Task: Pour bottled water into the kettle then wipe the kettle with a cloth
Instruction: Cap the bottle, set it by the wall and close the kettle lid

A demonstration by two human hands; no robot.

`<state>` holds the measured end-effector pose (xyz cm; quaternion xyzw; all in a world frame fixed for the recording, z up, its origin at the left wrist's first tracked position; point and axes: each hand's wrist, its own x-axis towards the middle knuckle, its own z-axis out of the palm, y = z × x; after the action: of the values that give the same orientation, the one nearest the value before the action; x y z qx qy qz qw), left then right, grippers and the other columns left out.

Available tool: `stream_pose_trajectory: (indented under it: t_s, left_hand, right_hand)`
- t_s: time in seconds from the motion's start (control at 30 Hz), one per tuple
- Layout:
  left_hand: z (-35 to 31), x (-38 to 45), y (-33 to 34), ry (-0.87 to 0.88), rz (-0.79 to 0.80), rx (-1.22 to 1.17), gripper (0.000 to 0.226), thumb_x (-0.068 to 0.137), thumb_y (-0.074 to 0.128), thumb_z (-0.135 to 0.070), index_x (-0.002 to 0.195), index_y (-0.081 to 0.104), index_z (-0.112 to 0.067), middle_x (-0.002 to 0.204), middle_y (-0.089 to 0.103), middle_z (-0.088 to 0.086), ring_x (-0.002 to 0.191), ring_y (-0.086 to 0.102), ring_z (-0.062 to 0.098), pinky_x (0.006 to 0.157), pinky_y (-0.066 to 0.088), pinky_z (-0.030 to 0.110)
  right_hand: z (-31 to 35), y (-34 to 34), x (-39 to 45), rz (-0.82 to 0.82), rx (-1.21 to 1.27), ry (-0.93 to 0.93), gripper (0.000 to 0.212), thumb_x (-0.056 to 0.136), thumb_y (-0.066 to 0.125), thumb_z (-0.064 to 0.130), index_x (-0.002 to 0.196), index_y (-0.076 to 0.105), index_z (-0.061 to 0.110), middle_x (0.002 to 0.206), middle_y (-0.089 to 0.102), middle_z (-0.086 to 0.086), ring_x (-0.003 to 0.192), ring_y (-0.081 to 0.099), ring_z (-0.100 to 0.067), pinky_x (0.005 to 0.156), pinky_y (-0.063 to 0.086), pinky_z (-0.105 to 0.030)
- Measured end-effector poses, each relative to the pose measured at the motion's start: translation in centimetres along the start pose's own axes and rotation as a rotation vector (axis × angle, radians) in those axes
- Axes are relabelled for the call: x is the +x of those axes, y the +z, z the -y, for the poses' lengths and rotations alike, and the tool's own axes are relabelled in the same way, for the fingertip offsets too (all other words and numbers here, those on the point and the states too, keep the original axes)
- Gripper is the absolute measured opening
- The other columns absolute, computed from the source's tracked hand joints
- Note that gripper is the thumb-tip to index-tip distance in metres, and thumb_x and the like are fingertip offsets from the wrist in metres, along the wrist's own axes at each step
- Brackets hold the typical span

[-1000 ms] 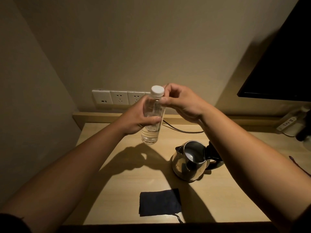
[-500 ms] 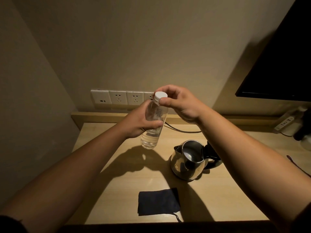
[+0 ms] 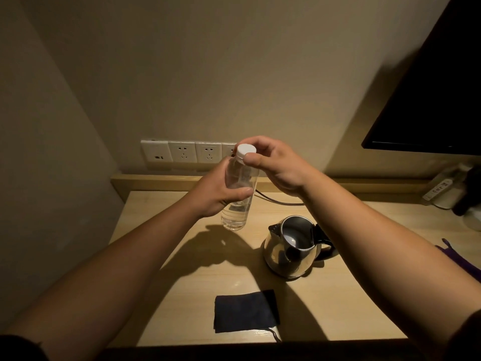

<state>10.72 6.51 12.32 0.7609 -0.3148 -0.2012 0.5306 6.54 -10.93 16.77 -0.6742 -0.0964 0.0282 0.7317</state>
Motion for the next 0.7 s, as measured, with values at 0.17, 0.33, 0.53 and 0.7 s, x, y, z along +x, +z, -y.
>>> stream_pose_trajectory:
  t_s: [0.17, 0.33, 0.53, 0.7]
  left_hand:
    - [0.5, -0.3, -0.3, -0.031, 0.036, 0.042, 0.088, 0.067, 0.078, -0.054, 0.139, 0.040, -0.020, 0.129, 0.060, 0.000, 0.120, 0.058, 0.016, 0.103, 0.047, 0.050]
    - [0.4, -0.9, 0.0, -0.019, 0.109, -0.009, 0.071, 0.072, 0.076, -0.044, 0.131, 0.047, -0.017, 0.117, 0.064, 0.006, 0.110, 0.062, 0.023, 0.096, 0.051, 0.047]
    - [1.1, -0.8, 0.5, -0.034, 0.019, -0.034, 0.086, 0.070, 0.079, -0.044, 0.141, 0.039, -0.015, 0.128, 0.060, 0.000, 0.119, 0.059, 0.014, 0.103, 0.048, 0.045]
    - [1.7, -0.7, 0.8, -0.070, -0.025, -0.028, 0.081, 0.068, 0.078, -0.045, 0.136, 0.042, -0.018, 0.125, 0.062, -0.001, 0.117, 0.061, 0.014, 0.102, 0.048, 0.050]
  right_hand:
    - [0.2, -0.1, -0.3, 0.086, -0.026, 0.038, 0.030, 0.084, 0.069, 0.015, 0.112, 0.062, 0.011, 0.109, 0.065, -0.004, 0.101, 0.062, -0.011, 0.088, 0.051, -0.024]
    - [0.1, -0.5, -0.2, 0.181, -0.003, 0.089, 0.042, 0.076, 0.070, 0.030, 0.112, 0.064, 0.009, 0.107, 0.069, -0.001, 0.103, 0.063, -0.017, 0.089, 0.050, -0.028]
    - [-1.0, 0.1, -0.1, 0.062, -0.006, 0.064, 0.025, 0.084, 0.060, 0.013, 0.108, 0.061, 0.010, 0.098, 0.064, -0.004, 0.093, 0.062, -0.010, 0.086, 0.050, -0.024]
    - [-1.6, 0.5, -0.3, 0.001, -0.014, 0.035, 0.020, 0.087, 0.059, 0.007, 0.106, 0.061, 0.013, 0.097, 0.063, -0.001, 0.088, 0.062, -0.002, 0.084, 0.049, -0.019]
